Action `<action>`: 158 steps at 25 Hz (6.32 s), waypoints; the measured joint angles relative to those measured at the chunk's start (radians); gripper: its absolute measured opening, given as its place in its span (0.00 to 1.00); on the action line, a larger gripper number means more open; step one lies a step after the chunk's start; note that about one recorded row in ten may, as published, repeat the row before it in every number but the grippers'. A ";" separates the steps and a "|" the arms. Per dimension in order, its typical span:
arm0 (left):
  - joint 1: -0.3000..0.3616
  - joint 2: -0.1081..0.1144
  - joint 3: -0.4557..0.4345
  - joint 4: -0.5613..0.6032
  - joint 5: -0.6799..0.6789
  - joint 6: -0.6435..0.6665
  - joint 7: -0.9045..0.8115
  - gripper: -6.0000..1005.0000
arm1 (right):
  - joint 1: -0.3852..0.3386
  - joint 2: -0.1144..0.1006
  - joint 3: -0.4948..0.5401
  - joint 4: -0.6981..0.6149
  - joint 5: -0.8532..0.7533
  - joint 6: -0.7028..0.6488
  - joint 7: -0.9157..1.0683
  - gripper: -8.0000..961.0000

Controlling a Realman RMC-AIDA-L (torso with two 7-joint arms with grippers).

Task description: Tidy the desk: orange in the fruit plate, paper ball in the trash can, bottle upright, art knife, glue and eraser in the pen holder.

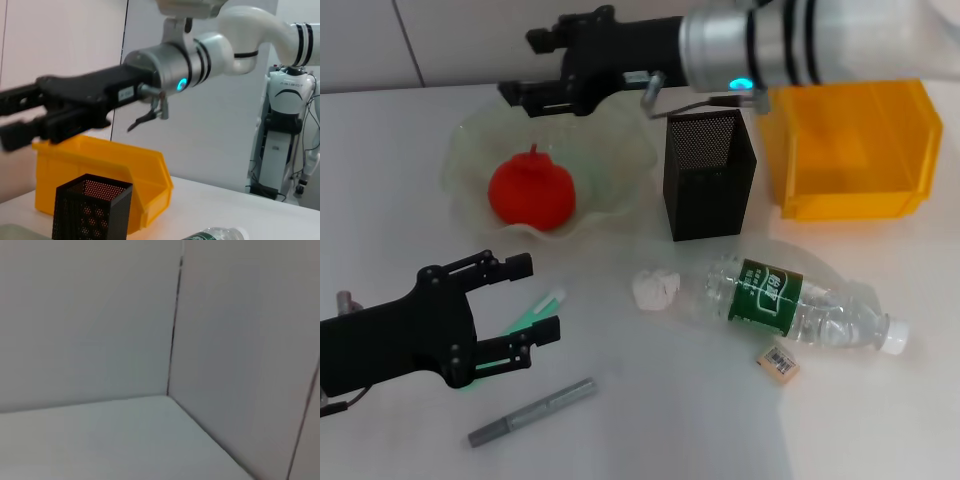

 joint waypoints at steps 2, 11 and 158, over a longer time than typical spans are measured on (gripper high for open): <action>0.003 0.000 0.000 0.000 0.000 0.002 0.000 0.78 | -0.031 -0.006 0.047 -0.117 -0.125 -0.085 0.169 0.58; 0.009 0.001 0.004 0.000 0.000 0.003 0.001 0.78 | 0.049 -0.013 0.297 -0.495 -0.728 -0.768 0.721 0.80; -0.049 -0.002 0.007 0.004 0.000 0.031 0.002 0.78 | -0.590 0.023 0.518 -0.659 -0.247 -0.469 0.317 0.88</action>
